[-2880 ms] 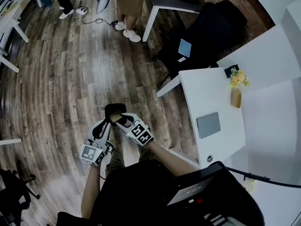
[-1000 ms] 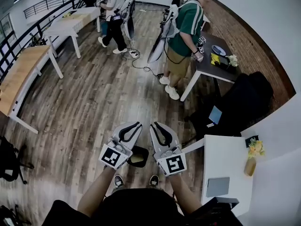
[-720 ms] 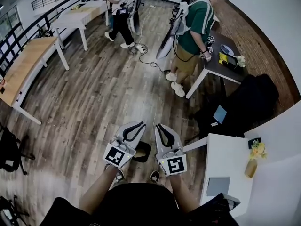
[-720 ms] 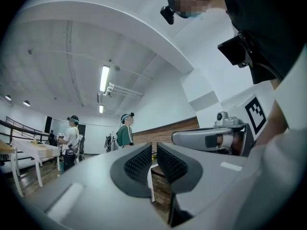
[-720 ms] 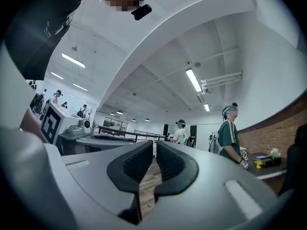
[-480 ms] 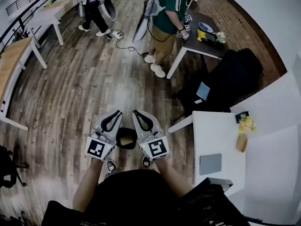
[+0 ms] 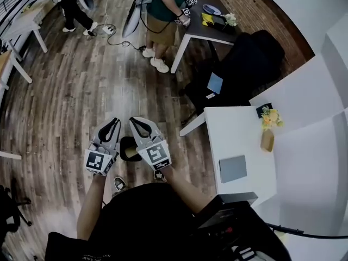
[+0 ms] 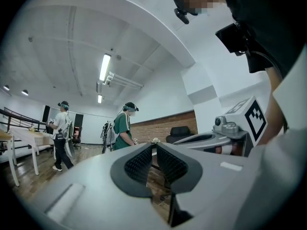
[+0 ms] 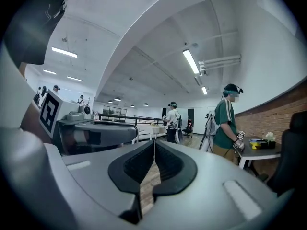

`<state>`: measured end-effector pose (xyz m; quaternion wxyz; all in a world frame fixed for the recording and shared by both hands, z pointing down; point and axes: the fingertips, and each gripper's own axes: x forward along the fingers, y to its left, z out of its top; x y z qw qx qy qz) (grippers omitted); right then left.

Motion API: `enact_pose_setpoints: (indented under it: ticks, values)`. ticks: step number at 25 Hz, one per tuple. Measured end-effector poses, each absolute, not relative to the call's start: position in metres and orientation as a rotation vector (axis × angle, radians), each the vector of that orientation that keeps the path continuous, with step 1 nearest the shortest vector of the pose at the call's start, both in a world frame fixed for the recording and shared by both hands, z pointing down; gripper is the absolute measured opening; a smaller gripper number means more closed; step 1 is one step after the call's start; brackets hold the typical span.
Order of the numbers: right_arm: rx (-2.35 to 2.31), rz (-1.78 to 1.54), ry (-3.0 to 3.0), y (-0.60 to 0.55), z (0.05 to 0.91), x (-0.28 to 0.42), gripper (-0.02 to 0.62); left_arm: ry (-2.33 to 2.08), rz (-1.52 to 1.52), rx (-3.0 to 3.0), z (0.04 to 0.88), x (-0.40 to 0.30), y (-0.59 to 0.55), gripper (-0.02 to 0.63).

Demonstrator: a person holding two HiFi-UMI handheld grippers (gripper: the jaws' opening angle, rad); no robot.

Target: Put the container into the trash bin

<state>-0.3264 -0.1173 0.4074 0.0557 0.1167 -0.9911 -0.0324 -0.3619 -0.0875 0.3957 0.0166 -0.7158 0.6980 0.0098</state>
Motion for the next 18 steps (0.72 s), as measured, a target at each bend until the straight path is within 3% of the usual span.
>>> enact_pose_setpoints:
  ticks: [18]
  values:
    - [0.305, -0.089, -2.924, -0.110, 0.437, -0.322, 0.014, 2.144, 0.016, -2.260, 0.424, -0.359, -0.087, 0.032]
